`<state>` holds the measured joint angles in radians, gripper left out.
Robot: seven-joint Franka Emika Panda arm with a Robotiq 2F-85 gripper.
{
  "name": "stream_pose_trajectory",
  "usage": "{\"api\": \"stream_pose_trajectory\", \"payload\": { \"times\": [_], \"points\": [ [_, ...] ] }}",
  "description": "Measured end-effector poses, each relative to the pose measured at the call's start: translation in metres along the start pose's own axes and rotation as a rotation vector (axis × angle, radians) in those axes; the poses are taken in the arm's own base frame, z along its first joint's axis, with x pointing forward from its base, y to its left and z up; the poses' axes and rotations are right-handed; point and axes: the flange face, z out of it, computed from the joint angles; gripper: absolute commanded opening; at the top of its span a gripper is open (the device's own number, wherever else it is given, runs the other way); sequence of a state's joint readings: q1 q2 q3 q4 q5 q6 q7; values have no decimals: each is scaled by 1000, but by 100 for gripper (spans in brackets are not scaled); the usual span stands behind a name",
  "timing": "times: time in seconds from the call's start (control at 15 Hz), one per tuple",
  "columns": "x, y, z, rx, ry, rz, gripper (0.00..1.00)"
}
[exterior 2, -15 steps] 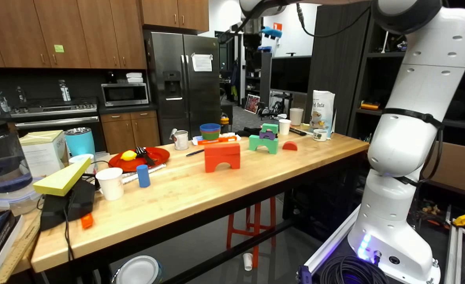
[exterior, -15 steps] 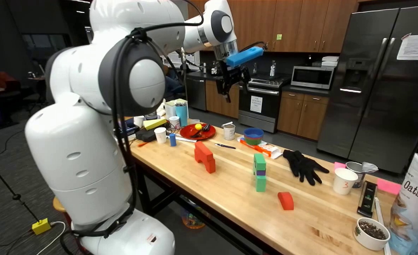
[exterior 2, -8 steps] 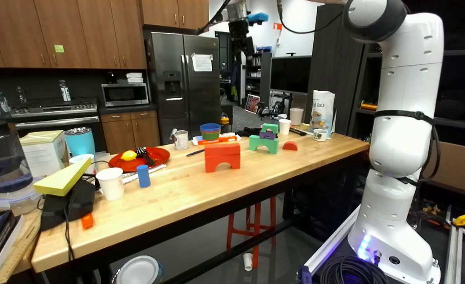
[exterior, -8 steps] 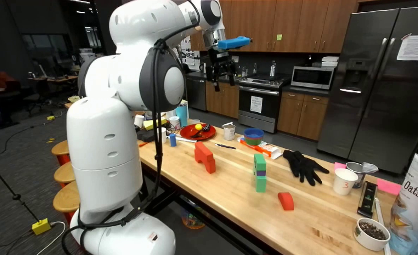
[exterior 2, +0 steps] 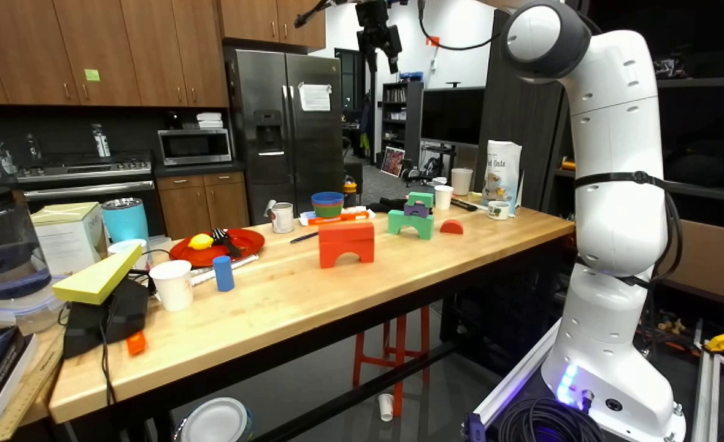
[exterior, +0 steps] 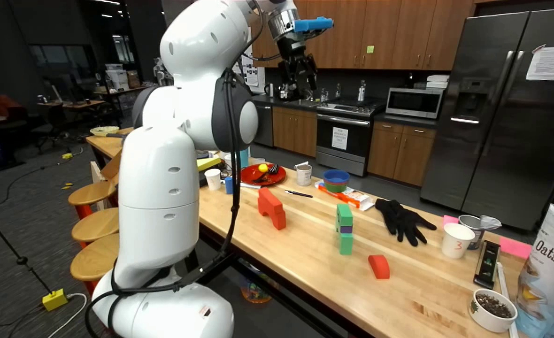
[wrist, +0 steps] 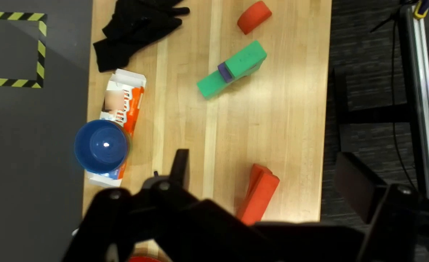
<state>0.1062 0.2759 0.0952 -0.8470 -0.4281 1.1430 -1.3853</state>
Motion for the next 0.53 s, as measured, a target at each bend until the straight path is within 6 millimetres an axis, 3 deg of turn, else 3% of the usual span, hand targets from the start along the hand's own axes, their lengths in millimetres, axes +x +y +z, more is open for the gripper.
{"api": "stream_pose_trajectory", "payload": {
  "times": [0.2,0.53],
  "points": [
    [-33,1,-27,-83,28,72,100],
    [-88,-25,-75,-210,95,238,100]
  ]
}}
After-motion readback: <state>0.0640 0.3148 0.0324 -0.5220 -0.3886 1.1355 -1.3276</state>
